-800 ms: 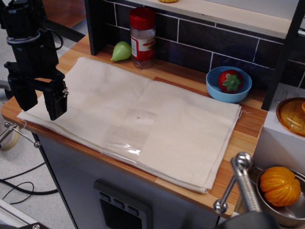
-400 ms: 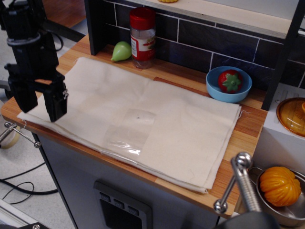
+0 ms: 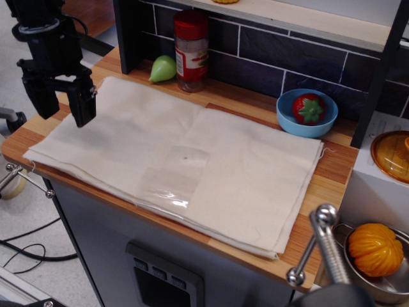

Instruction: Fold cloth in half

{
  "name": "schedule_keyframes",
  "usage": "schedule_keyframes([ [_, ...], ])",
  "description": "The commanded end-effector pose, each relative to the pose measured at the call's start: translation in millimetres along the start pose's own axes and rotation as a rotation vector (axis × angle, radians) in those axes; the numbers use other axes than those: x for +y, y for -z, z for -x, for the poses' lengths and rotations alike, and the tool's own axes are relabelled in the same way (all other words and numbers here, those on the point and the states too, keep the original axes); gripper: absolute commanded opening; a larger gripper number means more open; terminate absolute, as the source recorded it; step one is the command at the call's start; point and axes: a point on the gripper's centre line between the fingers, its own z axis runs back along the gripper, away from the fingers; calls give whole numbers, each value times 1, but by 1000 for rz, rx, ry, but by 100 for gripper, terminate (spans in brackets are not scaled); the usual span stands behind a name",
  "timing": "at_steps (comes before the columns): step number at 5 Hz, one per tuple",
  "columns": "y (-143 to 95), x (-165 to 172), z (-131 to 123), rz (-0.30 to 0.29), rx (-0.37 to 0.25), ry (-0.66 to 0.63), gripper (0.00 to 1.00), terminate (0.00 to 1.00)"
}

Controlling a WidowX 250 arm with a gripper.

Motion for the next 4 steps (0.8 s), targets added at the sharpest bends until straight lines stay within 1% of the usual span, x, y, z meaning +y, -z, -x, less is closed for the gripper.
schedule_keyframes([
  [1,-3,16,-29,-53,-109,40,100,0],
  [2,2,26,-39,-59,-113,71,100,0],
  [3,9,30,-36,-75,-126,104,100,0],
  [4,20,30,-34,-60,-125,97,100,0],
])
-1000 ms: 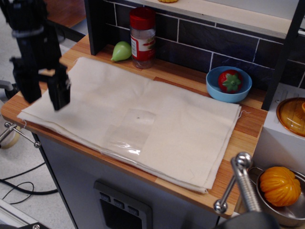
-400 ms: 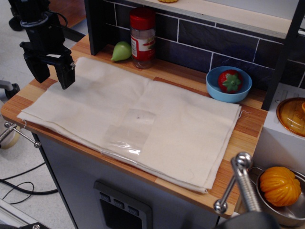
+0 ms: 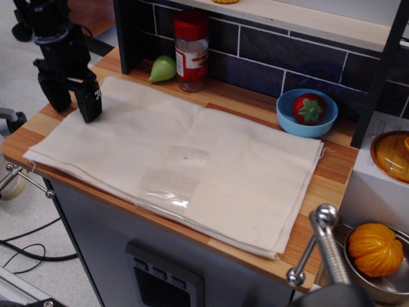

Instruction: Fold cloth in half

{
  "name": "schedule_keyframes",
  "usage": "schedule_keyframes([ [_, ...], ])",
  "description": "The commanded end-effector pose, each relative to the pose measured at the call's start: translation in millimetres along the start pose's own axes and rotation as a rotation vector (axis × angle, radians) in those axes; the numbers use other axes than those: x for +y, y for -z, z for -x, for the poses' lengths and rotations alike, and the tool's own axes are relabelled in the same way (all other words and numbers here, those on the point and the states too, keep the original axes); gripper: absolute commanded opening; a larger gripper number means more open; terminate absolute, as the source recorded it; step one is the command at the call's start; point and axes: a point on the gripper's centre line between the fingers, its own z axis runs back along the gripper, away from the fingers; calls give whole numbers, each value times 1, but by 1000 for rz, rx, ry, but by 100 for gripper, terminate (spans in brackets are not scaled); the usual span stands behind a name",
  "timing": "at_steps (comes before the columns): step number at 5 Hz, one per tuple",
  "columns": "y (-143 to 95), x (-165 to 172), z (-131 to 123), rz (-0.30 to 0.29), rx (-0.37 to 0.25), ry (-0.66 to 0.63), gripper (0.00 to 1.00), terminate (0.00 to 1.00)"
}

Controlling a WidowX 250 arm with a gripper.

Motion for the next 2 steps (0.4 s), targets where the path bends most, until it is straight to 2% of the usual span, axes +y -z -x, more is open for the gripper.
schedule_keyframes([
  [1,0,5,-3,-26,-47,-12,0,0],
  [2,5,4,-1,-32,-59,-19,0,0],
])
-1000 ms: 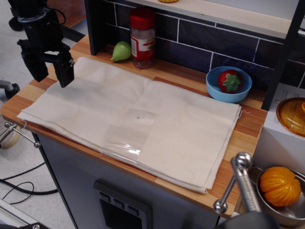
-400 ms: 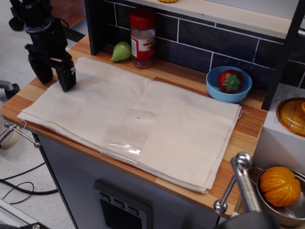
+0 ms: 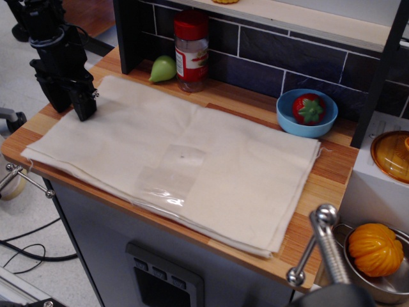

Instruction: Fold cloth in half

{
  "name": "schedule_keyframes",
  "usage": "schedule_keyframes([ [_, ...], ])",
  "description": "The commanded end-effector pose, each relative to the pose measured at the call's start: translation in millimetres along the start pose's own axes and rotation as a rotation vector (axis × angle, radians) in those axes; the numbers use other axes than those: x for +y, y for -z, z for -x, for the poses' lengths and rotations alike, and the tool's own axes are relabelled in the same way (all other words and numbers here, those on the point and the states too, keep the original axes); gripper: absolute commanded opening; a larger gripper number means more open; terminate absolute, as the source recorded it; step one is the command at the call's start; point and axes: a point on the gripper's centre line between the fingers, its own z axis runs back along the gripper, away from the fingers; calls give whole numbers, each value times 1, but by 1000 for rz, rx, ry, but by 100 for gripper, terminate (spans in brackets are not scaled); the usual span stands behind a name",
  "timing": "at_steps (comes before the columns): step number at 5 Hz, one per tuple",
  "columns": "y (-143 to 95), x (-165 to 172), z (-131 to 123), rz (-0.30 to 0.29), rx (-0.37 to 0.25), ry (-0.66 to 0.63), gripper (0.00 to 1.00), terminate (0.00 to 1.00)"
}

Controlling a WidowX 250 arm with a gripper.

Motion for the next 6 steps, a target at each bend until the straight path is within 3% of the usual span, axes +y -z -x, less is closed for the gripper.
schedule_keyframes([
  [1,2,-1,4,-12,-22,-15,0,0],
  [2,0,-5,6,-8,-22,-16,0,0],
  [4,-46,-28,-11,83,-48,-48,0,0],
  [6,-89,-84,-20,178,-82,-81,0,0],
])
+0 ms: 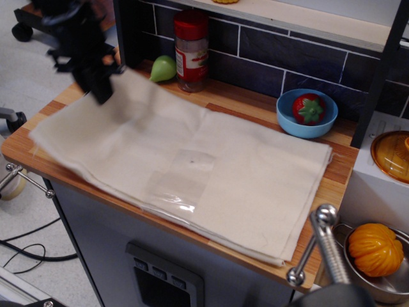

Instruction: Fold cloth in half

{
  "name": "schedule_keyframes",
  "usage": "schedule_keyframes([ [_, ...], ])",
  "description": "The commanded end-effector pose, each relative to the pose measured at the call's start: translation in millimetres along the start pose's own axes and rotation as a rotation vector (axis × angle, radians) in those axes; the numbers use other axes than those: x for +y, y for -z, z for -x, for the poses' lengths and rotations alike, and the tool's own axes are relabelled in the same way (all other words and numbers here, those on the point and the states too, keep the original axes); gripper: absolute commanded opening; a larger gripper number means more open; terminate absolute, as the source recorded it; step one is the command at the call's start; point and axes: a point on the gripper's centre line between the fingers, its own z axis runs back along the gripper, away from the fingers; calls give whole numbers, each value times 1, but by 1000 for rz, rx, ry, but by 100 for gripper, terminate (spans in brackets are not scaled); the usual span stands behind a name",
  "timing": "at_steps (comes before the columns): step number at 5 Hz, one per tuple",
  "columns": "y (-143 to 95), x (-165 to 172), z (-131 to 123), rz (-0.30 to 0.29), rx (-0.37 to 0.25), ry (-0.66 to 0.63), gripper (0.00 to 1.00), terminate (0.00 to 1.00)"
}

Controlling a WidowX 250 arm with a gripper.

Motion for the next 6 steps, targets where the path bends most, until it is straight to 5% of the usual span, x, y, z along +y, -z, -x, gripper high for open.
schedule_keyframes([
  [1,-34,-54,8,30,-79,1,0,0],
  [3,-30,-113,10,73,-47,-46,0,0],
  [6,-10,-185,-23,91,30,-122,0,0],
])
